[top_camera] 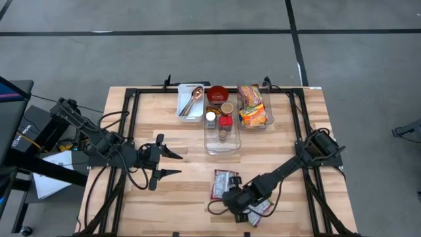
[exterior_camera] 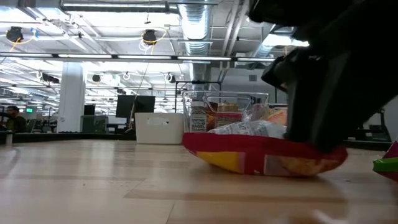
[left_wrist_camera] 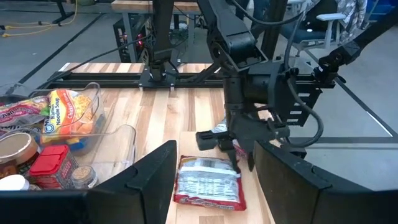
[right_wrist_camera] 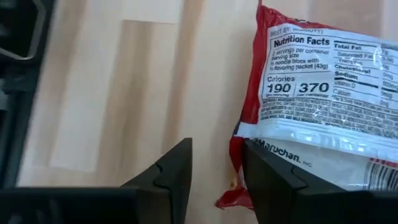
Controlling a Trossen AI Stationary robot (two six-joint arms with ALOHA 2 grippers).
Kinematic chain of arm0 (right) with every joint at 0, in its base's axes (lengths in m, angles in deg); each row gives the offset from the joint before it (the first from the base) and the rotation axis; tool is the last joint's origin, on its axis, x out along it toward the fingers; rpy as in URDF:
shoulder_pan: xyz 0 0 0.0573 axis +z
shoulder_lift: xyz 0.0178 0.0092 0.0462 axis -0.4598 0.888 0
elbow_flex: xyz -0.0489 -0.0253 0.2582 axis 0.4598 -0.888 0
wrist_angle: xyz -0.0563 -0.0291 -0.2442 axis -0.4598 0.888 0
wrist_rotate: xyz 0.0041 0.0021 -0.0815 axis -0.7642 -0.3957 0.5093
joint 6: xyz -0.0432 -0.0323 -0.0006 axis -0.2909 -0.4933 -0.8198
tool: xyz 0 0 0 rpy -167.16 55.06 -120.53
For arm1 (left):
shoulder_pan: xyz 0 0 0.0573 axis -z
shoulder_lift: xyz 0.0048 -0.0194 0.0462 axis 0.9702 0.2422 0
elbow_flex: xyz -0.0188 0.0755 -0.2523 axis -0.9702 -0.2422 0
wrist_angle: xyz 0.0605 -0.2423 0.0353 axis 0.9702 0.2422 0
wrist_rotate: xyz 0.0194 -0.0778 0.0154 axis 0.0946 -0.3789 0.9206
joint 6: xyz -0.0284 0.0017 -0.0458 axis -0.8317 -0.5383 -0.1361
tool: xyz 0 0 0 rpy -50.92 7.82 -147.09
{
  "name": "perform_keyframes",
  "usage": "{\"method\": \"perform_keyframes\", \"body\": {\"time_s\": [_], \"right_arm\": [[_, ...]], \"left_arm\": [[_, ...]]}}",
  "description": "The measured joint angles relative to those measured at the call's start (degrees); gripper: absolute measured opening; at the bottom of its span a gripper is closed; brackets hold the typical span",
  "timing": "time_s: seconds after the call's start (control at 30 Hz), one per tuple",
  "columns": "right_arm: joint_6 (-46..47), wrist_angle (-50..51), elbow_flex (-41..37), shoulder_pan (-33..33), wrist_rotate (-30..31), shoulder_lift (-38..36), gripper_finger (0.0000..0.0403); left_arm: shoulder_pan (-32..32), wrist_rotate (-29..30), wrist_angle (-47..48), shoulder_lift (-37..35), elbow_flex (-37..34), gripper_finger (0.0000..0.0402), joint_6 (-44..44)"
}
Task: Pick & Place Food Item
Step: Put the red noodle pack into the right transparent bin
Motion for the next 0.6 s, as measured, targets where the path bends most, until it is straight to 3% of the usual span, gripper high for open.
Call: {"method": "perform_keyframes", "body": {"time_s": [0.4, 0.6], "right_arm": [[0.08, 2.4, 0.0, -1.26, 0.71, 0.0, 0.0129], [3.95, 7.52, 0.0, -1.45, 3.16, 0.0, 0.0095]], "left_arm": [[0.0, 0.0, -0.34, 0.0, 0.0, 0.0208, -0.47], [0.33, -0.75, -0.42, 0.0, 0.0, 0.0208, -0.66]]}}
